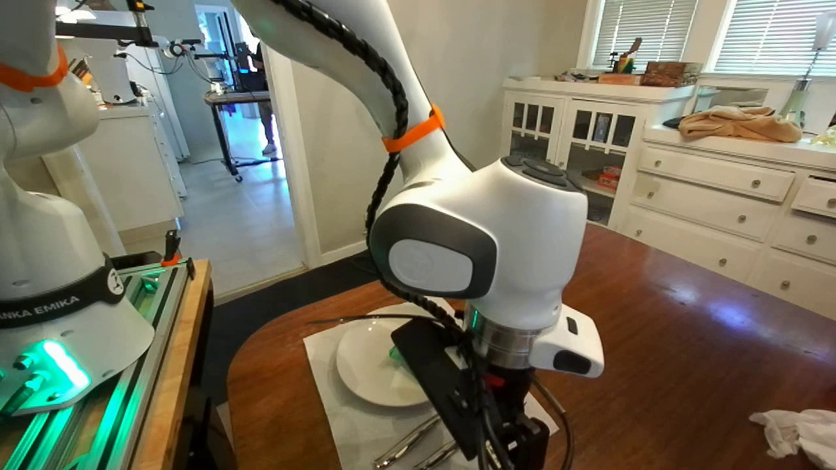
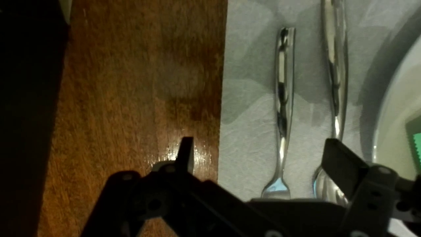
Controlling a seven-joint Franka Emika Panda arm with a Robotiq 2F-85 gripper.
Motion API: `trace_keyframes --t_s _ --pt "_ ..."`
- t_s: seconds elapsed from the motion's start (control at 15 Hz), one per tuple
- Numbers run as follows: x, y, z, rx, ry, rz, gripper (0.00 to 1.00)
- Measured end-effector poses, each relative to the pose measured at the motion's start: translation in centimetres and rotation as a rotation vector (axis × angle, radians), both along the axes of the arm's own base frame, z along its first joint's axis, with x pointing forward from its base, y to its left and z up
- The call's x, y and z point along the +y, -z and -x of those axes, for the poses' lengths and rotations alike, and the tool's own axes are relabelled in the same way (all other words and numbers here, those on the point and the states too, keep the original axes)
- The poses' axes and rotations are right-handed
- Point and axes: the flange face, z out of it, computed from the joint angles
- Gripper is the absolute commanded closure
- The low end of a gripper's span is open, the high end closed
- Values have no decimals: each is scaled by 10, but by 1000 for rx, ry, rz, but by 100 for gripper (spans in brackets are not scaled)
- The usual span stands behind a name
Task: Place the silver fork on the white plate.
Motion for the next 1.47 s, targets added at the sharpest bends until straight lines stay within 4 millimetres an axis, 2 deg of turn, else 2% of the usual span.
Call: trace_keyframes --t_s 0.07,0.13,0.2,0.53,0.67,0.73,0.93,1.07,1.13,1.33,1.47 --pt "1 3 1 -7 -1 5 20" --pt "2 6 2 -13 -1 8 27" --pt "3 9 2 -19 -2 10 29" --pt "10 15 2 -38 -11 15 61" --pt "13 16 2 -42 -14 15 66" --pt "14 17 2 -42 -16 14 62" --pt "16 18 3 -39 -18 11 59" --pt "17 19 3 -38 -19 9 61" --pt "18 19 4 -37 -19 8 77" --pt "19 20 4 -35 -20 7 97" --pt "20 21 5 -33 -21 5 100"
